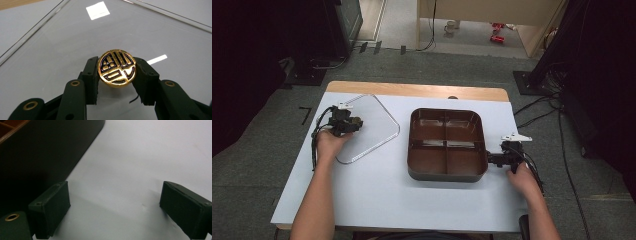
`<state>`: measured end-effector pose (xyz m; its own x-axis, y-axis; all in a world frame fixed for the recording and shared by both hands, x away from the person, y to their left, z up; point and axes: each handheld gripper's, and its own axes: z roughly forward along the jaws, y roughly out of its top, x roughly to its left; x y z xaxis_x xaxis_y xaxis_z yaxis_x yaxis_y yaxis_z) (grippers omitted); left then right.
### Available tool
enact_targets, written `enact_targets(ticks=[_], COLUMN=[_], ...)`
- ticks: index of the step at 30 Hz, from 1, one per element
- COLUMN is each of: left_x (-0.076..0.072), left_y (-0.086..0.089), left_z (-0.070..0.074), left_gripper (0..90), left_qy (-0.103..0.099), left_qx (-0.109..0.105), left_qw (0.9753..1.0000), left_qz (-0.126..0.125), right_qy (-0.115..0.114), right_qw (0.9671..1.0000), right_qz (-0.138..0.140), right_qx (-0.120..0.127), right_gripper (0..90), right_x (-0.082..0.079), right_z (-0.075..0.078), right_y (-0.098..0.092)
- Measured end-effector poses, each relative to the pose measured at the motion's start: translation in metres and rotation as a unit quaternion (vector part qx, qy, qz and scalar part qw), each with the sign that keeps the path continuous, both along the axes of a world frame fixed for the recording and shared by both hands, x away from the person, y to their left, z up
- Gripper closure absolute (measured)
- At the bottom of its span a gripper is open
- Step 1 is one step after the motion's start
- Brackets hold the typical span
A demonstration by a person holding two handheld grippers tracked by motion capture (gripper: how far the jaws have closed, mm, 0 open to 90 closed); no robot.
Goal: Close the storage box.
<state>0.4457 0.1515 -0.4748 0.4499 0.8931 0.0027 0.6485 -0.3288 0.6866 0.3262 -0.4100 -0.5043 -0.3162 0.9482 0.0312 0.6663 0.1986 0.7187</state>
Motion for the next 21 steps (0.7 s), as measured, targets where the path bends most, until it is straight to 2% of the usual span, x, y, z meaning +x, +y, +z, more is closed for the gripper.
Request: enact_targets(ticks=[4,8,14,15,18,19,20,21], left_x=[-0.001,-0.003,-0.012,-0.012,-0.018,-0.018,-0.021,-0.021], left_y=[0.0,0.0,-0.003,-0.003,-0.005,-0.005,-0.007,-0.007], left_z=[0.004,0.009,0.032,0.032,0.047,0.047,0.055,0.055], left_gripper=[59.3,59.3,59.3,59.3,59.3,59.3,59.3,59.3], left_qy=[0.01,0.011,-0.001,-0.001,-0.011,-0.011,-0.018,-0.018], left_qx=[0.001,-0.012,-0.024,-0.024,-0.031,-0.031,-0.038,-0.038], left_qw=[0.9999,0.9998,0.9994,0.9994,0.999,0.999,0.9985,0.9985], left_qz=[-0.006,-0.011,-0.023,-0.023,-0.029,-0.029,-0.035,-0.035], right_qy=[0.0,0.0,0.0,0.0,0.0,0.0,0.0,0.0], right_qw=[1.0,1.0,1.0,1.0,1.0,1.0,1.0,1.0], right_qz=[0.0,0.0,0.0,0.0,0.0,0.0,0.0,0.0], right_qx=[0.0,0.0,0.0,0.0,0.0,0.0,0.0,0.0], right_gripper=[8.8,8.8,8.8,8.8,8.8,8.8,8.8,8.8], right_x=[0.0,0.0,0.0,0.0,0.0,0.0,0.0,0.0], right_z=[0.0,0.0,0.0,0.0,0.0,0.0,0.0,0.0], right_y=[0.0,0.0,0.0,0.0,0.0,0.0,0.0,0.0])
